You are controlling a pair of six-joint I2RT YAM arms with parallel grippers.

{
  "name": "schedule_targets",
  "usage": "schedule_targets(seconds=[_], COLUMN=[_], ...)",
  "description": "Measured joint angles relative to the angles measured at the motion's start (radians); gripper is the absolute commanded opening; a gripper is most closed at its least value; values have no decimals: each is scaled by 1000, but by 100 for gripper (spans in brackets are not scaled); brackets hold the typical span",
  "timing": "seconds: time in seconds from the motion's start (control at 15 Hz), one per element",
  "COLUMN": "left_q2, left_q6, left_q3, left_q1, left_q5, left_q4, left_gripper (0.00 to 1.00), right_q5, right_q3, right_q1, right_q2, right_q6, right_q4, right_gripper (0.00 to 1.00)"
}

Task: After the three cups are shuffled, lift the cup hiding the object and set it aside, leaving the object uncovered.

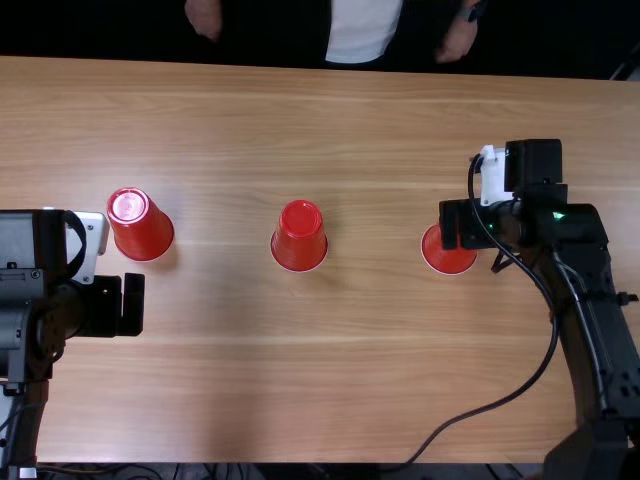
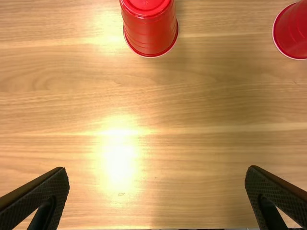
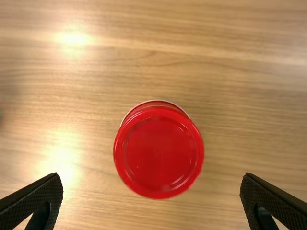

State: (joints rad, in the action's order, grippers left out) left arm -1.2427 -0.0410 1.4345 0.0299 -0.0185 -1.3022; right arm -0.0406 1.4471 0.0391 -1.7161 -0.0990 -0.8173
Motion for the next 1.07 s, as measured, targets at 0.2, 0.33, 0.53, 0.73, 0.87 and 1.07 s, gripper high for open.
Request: schedule_targets(seconds=[0.2,0.33,0.53,0.73,0.87,1.07], left_q2=[0,0,-13,-22,-50,-56], left_q6=[1,0,0,-2,-3,-4], left_q3=[0,0,0,0,0,0], left_q1=[0,0,0,0,0,0], left_q5=[0,0,0,0,0,0], left_q4=[6,7,8,11,13,14], left_gripper=[100,100,100,100,100,100], right_q5=[0,0,0,0,-1,0], right_q3=[1,1,2,2,2,2], right_q1=[0,0,0,0,0,0], right_q2=[-70,-119,-163,-186,-189,-189], right_q6=[0,0,3,4,4,5], right_q4=[6,53,85,85,84,76], right_gripper=[100,100,76,41,18,1])
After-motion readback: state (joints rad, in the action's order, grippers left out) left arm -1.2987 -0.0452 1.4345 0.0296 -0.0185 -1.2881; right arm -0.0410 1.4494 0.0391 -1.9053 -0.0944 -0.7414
